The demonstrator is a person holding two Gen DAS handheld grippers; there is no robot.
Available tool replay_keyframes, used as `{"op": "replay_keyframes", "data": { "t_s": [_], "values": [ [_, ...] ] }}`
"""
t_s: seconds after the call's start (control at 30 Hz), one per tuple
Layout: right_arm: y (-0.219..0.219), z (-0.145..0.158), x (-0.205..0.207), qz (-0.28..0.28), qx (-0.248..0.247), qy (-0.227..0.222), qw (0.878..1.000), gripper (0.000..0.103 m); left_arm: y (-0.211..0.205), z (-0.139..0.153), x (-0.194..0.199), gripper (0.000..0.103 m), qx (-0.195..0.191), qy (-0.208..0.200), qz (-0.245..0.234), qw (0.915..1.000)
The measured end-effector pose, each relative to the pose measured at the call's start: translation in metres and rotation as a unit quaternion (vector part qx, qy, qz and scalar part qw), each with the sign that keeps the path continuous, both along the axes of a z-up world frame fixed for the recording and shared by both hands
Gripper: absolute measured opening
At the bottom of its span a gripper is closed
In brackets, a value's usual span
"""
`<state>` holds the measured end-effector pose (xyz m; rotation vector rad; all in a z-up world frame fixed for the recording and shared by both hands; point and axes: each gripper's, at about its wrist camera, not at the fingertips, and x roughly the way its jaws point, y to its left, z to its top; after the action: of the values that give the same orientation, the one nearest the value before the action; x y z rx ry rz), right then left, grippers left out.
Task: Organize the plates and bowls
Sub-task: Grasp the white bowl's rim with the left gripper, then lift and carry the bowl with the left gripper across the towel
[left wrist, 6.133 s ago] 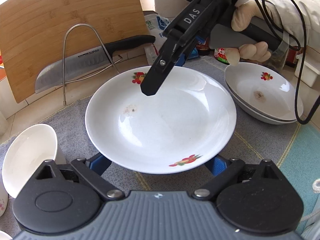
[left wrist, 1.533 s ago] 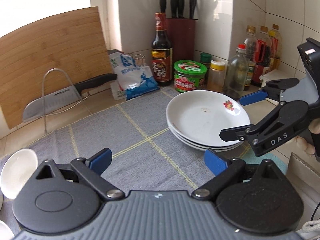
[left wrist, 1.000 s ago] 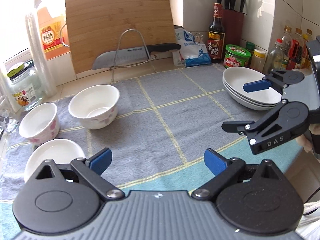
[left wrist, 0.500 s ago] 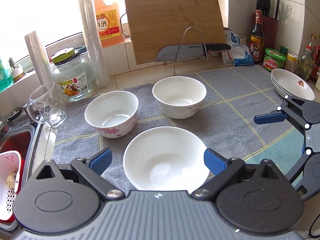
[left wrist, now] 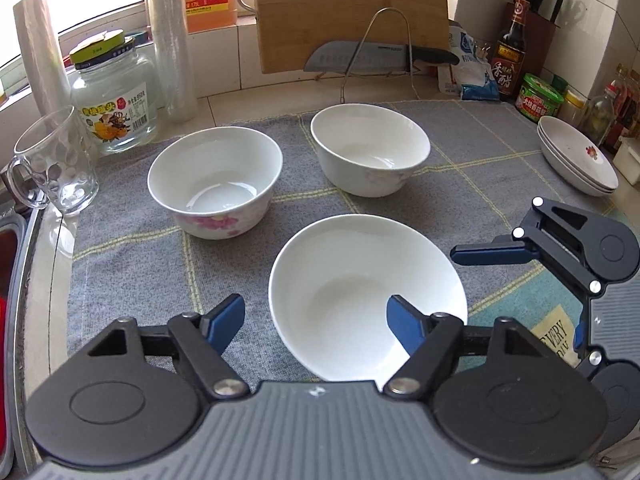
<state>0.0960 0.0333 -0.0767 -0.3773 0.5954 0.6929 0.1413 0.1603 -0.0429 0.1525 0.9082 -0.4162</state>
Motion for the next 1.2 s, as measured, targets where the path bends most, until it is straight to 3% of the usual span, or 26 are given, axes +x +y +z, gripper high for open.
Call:
{"op": "replay_keyframes", "data": {
  "t_s": [0.07,0.27,0.6,1.2],
  "values": [
    [0.001,-0.001,0.002,0.002,0.001,0.006,1.000,0.089,0.001,-0.002,0.004,0.066,-0.005,0.009,-0.001,0.9999],
    [-0.001,-0.001,0.004,0.000,0.012,0.011,1.000,0.087,0.001,-0.001,0.012,0.066,-0.012,0.014,-0.012,0.9997],
    [-0.001,-0.001,0.007,0.000,0.024,0.019,1.000,0.081,-0.002,-0.002,0.018,0.053,-0.015,0.025,-0.026,0.9992],
    [-0.013,0.006,0.003,-0.015,0.032,0.028,0.999,0.080,-0.014,0.002,0.015,0.053,-0.007,0.023,-0.043,0.9988]
  ]
}}
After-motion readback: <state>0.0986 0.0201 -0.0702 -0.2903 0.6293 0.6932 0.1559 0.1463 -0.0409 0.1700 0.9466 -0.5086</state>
